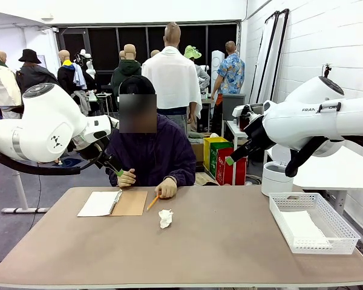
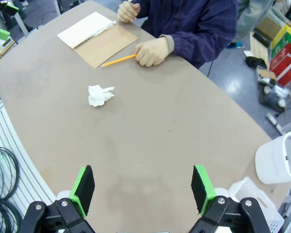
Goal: Sort the paper based on its condition.
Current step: If a person hands you a paper, place it in the Organizing basket , and if it's crumpled, put it in the Trash can.
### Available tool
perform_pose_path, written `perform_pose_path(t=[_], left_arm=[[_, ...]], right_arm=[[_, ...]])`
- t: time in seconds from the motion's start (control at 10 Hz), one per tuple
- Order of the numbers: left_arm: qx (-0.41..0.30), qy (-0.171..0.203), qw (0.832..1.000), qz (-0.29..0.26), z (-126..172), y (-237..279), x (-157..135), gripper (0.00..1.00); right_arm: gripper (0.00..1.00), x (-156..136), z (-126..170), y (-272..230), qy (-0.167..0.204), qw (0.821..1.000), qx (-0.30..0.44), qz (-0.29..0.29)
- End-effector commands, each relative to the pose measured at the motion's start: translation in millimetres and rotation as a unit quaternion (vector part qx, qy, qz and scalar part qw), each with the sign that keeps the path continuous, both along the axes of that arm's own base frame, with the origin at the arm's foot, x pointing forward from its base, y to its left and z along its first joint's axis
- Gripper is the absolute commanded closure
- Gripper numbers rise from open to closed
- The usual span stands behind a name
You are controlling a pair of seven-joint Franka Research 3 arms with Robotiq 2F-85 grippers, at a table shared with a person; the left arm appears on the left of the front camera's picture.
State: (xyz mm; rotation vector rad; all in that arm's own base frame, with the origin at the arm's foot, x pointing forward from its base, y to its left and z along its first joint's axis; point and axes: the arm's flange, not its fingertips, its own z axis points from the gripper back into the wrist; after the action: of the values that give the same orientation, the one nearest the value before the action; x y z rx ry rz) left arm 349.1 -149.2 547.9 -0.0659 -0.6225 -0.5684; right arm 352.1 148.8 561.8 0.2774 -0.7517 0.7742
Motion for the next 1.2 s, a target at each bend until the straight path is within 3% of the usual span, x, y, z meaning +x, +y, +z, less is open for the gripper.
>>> perform_pose_path(t=[0.0,0.4,0.8,1.1], left_arm=[[-0.001,0.001,1.000,0.000,0.2,0.6,0.7,0.00],[-0.001,0.001,1.000,0.000,0.2,0.6,0.7,0.00],[-0.001,0.001,1.000,0.000,0.2,0.6,0.7,0.00],[-0.001,0.001,1.000,0.000,0.2,0.6,0.7,0.00]], right_arm=[[0.00,0.0,0.0,0.0,0.000,1.000,0.000,0.000],[0.00,9.3,-11.2,71.9,-0.033,0.994,-0.070,0.074],[0.00,16.3,-57.3,145.0,-0.023,0.980,-0.133,0.145],[0.00,17.4,-74.8,160.2,-0.034,0.975,-0.170,0.140]])
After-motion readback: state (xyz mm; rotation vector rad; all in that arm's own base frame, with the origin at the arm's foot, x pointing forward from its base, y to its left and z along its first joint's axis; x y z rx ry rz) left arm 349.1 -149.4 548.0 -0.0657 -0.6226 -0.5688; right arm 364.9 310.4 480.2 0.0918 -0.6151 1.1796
